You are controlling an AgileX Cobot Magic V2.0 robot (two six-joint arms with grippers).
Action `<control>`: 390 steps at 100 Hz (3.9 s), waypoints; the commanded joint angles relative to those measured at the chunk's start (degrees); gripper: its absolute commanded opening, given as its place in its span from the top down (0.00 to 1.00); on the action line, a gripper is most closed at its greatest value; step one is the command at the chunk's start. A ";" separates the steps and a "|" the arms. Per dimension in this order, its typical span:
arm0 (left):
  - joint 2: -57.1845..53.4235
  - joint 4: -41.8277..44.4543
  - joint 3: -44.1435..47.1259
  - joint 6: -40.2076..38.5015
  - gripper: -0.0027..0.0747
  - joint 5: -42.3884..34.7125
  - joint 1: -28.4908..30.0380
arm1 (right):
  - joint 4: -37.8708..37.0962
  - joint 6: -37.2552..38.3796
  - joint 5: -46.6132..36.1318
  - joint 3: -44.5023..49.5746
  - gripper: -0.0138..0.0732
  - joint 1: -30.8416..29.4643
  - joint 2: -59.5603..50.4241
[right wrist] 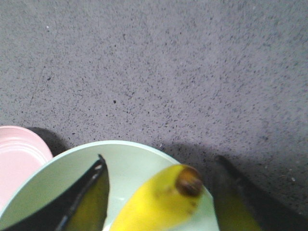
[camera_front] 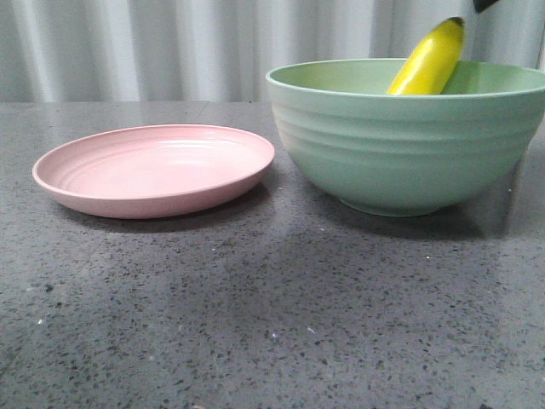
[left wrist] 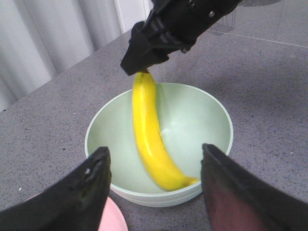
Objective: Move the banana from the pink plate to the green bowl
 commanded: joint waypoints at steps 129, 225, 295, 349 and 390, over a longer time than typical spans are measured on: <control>-42.19 -1.31 35.37 -0.69 0.99 -19.75 0.09 | -3.05 -6.80 -28.03 43.96 0.92 3.59 -56.74; -55.16 -1.31 38.66 -0.69 0.99 -19.62 0.09 | -5.82 -6.80 -27.94 53.79 0.92 3.59 -74.59; -55.32 -1.53 56.81 -0.69 0.99 -30.34 37.42 | -5.82 -6.80 -27.94 53.79 0.92 3.59 -74.59; -64.46 -2.85 60.37 -0.69 0.99 -8.18 53.82 | -5.82 -6.80 -27.94 53.79 0.92 3.59 -74.59; -64.46 -3.02 60.37 -0.69 0.99 -7.51 53.71 | -5.82 -6.80 -27.94 53.79 0.92 3.59 -74.59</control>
